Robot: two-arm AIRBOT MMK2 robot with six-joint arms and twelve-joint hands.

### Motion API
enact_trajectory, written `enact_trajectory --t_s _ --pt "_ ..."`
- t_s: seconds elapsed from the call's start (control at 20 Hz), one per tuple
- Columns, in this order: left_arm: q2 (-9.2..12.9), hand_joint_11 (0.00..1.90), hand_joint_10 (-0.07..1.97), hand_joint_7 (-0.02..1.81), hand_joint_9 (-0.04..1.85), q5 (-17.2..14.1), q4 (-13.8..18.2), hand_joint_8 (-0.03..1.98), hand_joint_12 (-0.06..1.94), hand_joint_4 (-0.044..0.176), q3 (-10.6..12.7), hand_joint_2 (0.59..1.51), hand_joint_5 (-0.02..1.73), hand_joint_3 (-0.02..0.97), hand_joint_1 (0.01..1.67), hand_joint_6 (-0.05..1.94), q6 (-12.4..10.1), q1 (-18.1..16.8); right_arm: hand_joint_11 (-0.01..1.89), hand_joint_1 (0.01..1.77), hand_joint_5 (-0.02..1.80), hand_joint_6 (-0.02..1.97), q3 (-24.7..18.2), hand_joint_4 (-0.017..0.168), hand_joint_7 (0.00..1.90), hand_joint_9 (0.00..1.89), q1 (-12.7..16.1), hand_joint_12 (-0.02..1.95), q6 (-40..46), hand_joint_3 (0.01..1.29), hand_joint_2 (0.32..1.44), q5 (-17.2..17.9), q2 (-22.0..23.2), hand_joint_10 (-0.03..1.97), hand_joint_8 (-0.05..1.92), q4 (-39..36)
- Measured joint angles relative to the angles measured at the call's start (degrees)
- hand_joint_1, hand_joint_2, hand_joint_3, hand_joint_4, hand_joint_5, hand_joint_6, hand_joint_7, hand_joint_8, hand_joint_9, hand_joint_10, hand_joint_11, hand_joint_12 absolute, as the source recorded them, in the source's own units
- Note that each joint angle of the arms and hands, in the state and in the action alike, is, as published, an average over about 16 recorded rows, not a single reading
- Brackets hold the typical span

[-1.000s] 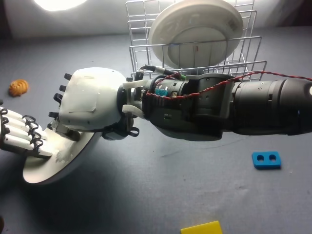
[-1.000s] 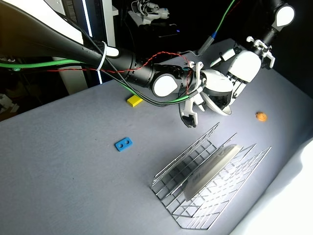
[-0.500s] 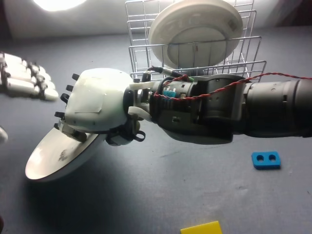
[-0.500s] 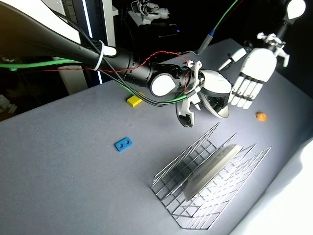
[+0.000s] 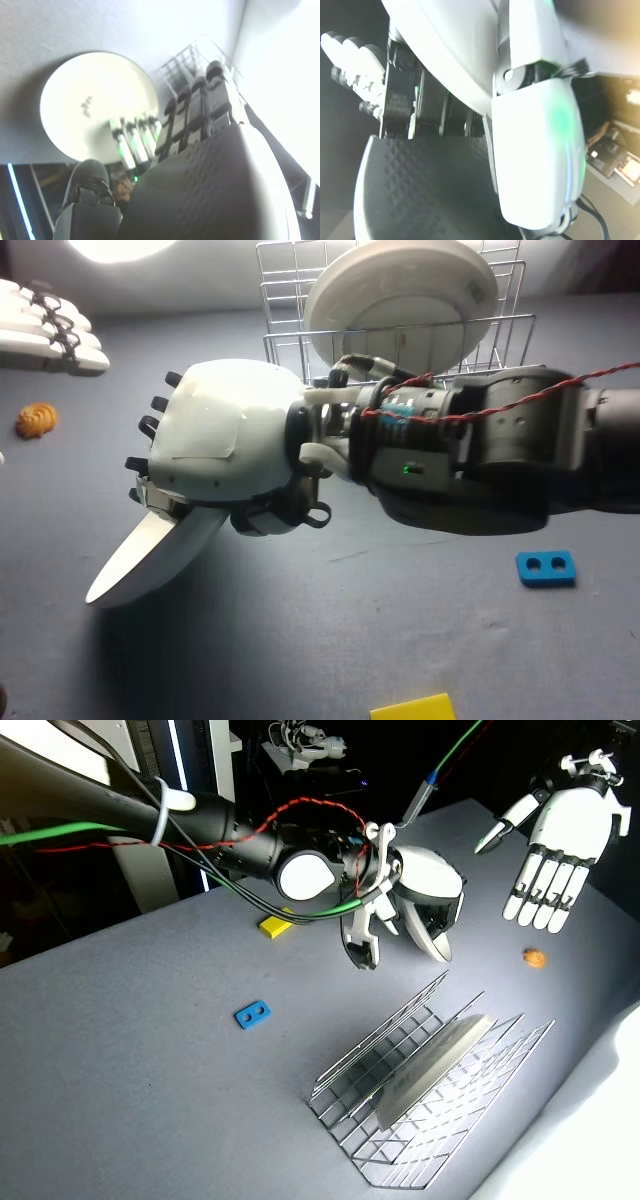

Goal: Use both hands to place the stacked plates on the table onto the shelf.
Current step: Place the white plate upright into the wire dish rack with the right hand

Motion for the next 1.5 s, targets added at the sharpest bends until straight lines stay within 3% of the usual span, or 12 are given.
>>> enact_trajectory --t_s 0.4,0.6,0.85,1.3,1.5 --pt "1.7 0.02 -0.06 0.03 0.02 -0.5 2.0 -0.01 0.01 0.003 -0.7 1.175 0.02 0.016 0.02 0.01 -0.7 -4.4 1.08 1.38 0.95 0.79 -10.4 -0.003 1.13 1.16 3.5 0.9 -0.9 0.01 0.94 -2.6 8.2 0.84 0.7 1.3" --pt "2.1 0.02 -0.06 0.02 0.02 -0.7 3.2 -0.01 0.01 0.003 -1.3 1.175 0.02 0.016 0.02 0.01 -1.2 -5.8 1.08 1.37 0.94 0.79 -13.8 -0.004 1.14 1.15 5.7 0.88 2.9 0.01 0.95 -3.8 11.5 0.82 0.69 -0.4" --pt "2.3 0.02 -0.06 0.03 0.02 -0.7 4.4 -0.01 0.01 0.003 -1.9 1.176 0.02 0.016 0.02 0.01 -1.7 -6.5 1.08 1.37 0.94 0.78 -15.5 -0.004 1.14 1.15 9.3 0.87 19.2 0.01 0.95 -4.1 14.7 0.81 0.68 -11.4" --pt "2.4 0.02 -0.06 0.03 0.02 -0.5 4.8 -0.01 0.01 0.003 -2.4 1.176 0.02 0.016 0.02 0.01 -2.3 -6.0 1.09 1.37 0.94 0.78 -15.1 -0.004 1.13 1.16 17.8 0.86 58.3 0.01 0.95 -4.2 19.3 0.81 0.68 -35.2" --pt "2.5 0.02 -0.06 0.03 0.02 -0.4 4.8 -0.01 0.01 0.003 -2.6 1.176 0.02 0.016 0.02 0.01 -2.5 -5.5 1.1 1.37 0.94 0.78 -15.0 -0.004 1.13 1.16 21.4 0.87 69.9 0.01 0.95 -6.1 20.9 0.82 0.69 -40.1"
